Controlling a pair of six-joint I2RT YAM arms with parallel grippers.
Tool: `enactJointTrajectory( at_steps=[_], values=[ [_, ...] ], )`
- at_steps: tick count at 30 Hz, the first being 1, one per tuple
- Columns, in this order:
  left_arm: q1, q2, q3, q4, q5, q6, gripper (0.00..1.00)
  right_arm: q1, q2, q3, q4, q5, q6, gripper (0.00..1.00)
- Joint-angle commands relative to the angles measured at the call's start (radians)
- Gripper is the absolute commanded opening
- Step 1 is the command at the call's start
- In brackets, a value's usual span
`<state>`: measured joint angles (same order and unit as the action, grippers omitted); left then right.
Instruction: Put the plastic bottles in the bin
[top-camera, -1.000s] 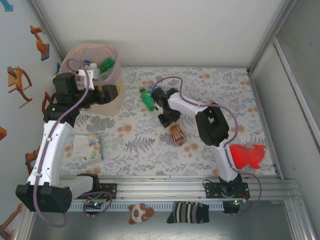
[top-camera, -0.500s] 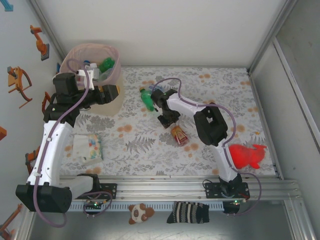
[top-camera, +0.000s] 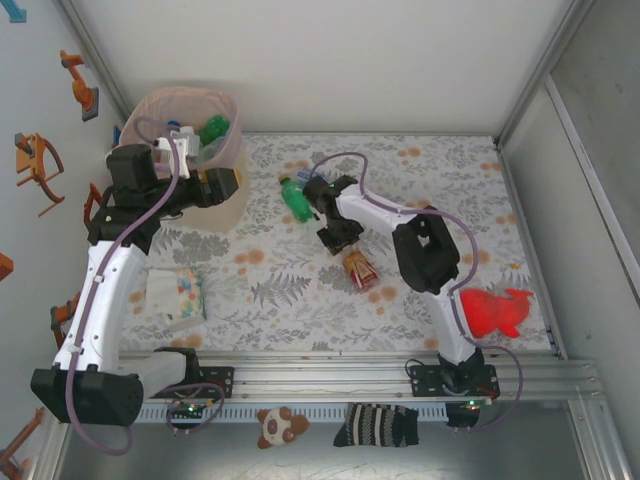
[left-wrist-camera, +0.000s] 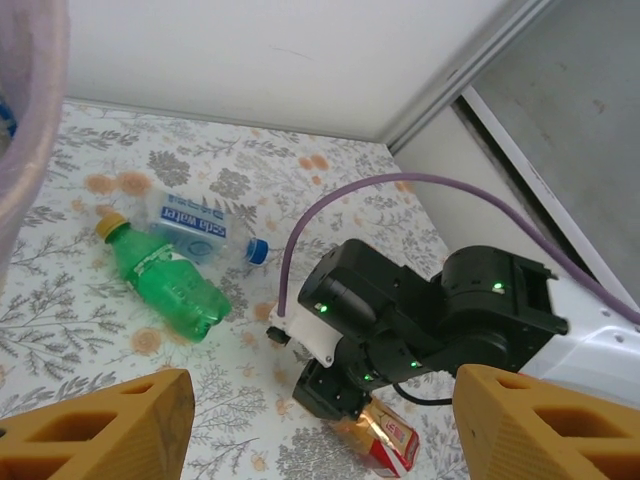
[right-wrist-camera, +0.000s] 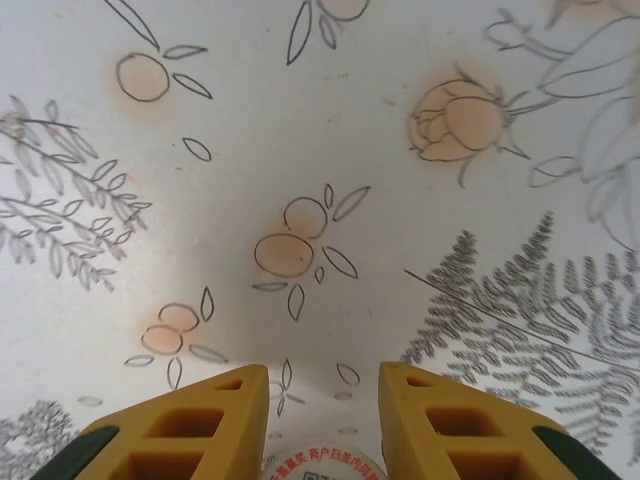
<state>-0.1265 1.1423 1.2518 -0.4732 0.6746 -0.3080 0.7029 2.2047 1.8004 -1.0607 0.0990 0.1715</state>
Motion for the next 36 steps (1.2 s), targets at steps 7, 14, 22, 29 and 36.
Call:
enactJointTrajectory(
  at_steps=[7,14,22,29,36],
  values=[
    [-0.068,0.007,0.004,0.113,0.069,0.003,0.68,0.006,-0.274,-0.02,0.055,0.007,0.05,0.21],
    [-0.176,0.029,0.016,0.223,0.116,0.018,0.71,0.006,-0.473,-0.038,0.139,0.033,0.095,0.21],
    [-0.323,0.101,0.046,0.288,0.116,0.027,0.79,0.006,-0.686,-0.101,0.264,0.118,0.193,0.21],
    [-0.478,0.213,0.098,0.323,0.092,0.028,0.85,0.007,-0.81,-0.16,0.34,0.174,0.275,0.21],
    [-0.616,0.327,0.172,0.328,0.08,0.034,0.89,0.006,-0.892,-0.217,0.401,0.202,0.32,0.21]
  ],
)
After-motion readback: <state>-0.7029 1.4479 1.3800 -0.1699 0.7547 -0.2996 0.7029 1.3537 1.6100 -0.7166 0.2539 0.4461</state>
